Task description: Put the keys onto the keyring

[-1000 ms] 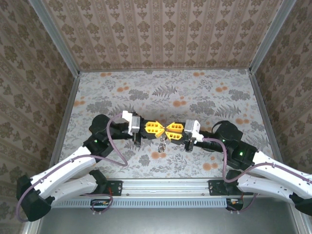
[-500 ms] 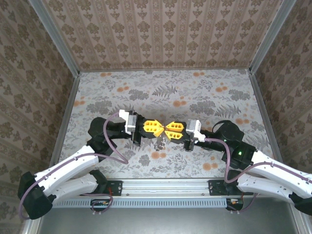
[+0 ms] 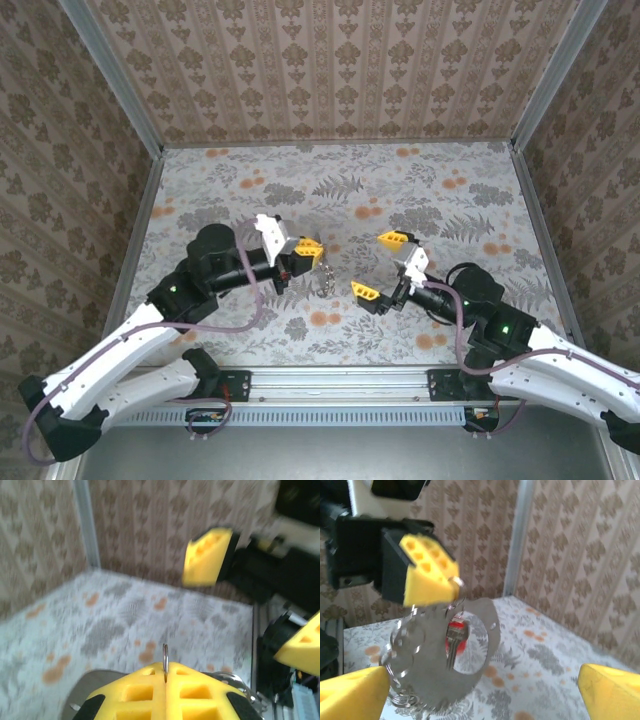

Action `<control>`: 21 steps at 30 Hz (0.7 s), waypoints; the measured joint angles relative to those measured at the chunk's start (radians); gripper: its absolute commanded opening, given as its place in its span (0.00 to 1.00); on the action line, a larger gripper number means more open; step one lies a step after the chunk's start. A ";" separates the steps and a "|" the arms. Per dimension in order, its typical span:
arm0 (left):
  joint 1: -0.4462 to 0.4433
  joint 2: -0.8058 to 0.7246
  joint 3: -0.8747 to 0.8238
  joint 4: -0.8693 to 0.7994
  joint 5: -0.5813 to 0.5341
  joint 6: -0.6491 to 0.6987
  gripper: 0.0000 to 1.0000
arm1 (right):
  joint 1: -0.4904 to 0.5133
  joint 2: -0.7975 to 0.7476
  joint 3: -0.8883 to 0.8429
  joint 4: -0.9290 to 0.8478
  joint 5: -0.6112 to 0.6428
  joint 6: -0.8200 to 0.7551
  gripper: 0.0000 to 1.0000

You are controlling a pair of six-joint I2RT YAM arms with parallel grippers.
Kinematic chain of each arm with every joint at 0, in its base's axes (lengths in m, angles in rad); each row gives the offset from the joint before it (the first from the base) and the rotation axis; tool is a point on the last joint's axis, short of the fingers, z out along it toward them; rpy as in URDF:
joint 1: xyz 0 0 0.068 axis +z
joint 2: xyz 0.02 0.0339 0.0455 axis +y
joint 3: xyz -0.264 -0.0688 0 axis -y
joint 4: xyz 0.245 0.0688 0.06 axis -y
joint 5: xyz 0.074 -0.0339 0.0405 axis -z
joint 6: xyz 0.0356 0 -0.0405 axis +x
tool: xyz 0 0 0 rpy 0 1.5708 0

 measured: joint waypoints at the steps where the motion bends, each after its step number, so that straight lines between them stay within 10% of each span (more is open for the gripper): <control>1: 0.003 0.018 -0.001 -0.038 -0.019 0.000 0.00 | -0.005 0.004 -0.004 -0.008 0.023 0.014 1.00; 21: 0.023 0.522 0.054 0.000 -0.161 -0.051 0.00 | -0.287 -0.022 -0.074 -0.113 0.155 0.261 1.00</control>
